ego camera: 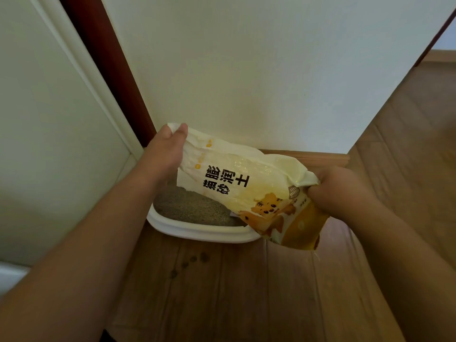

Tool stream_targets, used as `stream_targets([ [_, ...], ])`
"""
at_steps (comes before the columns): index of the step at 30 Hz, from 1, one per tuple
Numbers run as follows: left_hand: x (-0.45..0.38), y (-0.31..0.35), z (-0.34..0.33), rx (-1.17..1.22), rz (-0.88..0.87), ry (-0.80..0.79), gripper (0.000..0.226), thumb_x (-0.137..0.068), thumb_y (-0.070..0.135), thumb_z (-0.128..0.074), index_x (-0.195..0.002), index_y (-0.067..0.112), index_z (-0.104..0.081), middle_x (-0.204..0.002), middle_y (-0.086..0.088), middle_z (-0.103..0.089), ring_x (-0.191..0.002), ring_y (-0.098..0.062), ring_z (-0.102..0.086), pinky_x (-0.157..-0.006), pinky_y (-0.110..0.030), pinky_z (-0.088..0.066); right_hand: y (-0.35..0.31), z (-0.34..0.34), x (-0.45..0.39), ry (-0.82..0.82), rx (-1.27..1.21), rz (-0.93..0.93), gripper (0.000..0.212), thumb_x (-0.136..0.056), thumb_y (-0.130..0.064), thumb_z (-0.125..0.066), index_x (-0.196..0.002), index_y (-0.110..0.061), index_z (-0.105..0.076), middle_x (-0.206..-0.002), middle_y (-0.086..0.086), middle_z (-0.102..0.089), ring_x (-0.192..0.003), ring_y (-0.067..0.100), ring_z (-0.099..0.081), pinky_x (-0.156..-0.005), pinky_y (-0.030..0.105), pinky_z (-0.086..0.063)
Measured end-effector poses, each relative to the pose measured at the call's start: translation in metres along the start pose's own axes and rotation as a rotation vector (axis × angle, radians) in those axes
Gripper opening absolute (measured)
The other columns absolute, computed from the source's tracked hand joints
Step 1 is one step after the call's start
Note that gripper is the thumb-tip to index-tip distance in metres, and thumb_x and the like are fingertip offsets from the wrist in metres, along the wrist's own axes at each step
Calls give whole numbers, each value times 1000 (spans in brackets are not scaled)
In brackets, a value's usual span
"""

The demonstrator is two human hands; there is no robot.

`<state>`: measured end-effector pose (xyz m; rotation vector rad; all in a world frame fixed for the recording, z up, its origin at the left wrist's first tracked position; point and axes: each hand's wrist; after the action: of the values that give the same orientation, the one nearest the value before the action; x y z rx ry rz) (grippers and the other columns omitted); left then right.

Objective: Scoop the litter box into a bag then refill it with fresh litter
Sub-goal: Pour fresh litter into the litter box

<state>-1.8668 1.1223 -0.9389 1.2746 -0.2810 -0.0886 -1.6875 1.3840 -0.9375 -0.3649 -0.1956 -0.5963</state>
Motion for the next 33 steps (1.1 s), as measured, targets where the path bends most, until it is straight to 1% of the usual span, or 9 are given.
stream_targets([
  [3,-9,-12,4,-67,11,4,48,-74,80,-48,-101,43,-64,-110,7,-72,-105,-19,-70,-99,-52,-53,1,1,-1,19,15,5,13,-91,-14,-57,-83,-11,-67,-74,6,-63,-68,18,-58,-50,25,-39],
  [9,-17,-26,8,-81,22,6,40,-80,73,-45,-99,42,-62,-111,5,-72,-104,-20,-70,-97,-52,-55,-1,0,-4,30,63,3,14,-92,-17,-57,-83,-12,-66,-73,6,-62,-67,18,-58,-51,27,-42],
  [13,-25,-39,13,-112,47,27,55,-69,82,-42,-100,42,-63,-109,6,-73,-102,-20,-71,-96,-52,-55,-4,0,-4,22,83,4,14,-93,-20,-58,-86,-13,-68,-74,4,-63,-68,17,-58,-50,25,-40],
  [15,-27,-44,14,-133,47,40,56,-74,80,-42,-106,39,-63,-108,5,-73,-102,-20,-71,-97,-51,-55,-6,2,-3,10,86,5,14,-95,-21,-59,-84,-15,-66,-73,3,-62,-66,14,-56,-48,24,-37],
  [18,-29,-50,11,-117,61,47,49,-94,63,-43,-120,26,-63,-111,0,-72,-103,-21,-70,-98,-51,-55,-9,4,-1,5,107,22,19,-97,-24,-60,-79,-17,-64,-71,1,-59,-63,12,-53,-48,23,-34],
  [20,-30,-53,10,-114,73,44,48,-100,56,-43,-128,21,-60,-116,-3,-70,-105,-22,-69,-98,-51,-55,-9,5,-2,8,112,27,20,-97,-25,-60,-80,-17,-65,-71,1,-59,-62,11,-52,-48,23,-34],
  [23,-32,-57,8,-133,82,58,49,-102,54,-41,-134,20,-57,-121,-3,-67,-108,-23,-66,-100,-50,-53,-7,6,-3,18,86,21,23,-97,-28,-62,-76,-18,-64,-70,1,-60,-63,13,-54,-48,24,-36],
  [28,-33,-60,7,-156,109,49,58,-95,63,-40,-134,24,-56,-122,-1,-67,-109,-23,-65,-100,-50,-53,-6,12,1,33,79,30,21,-97,-31,-63,-99,-14,-74,-75,3,-64,-69,16,-60,-51,24,-42],
  [33,-38,-67,4,-133,122,39,51,-97,58,-41,-129,23,-59,-118,-3,-69,-107,-24,-67,-98,-51,-55,-5,15,3,40,84,15,23,-97,-32,-63,-96,-12,-75,-75,4,-64,-70,17,-61,-52,25,-43],
])
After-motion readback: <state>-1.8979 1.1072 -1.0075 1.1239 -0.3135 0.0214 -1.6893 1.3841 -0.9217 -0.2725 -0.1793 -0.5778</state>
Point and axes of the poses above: each hand's wrist, its own x-axis away from the middle knuckle, its own z-axis out of the back of the hand, y = z × x
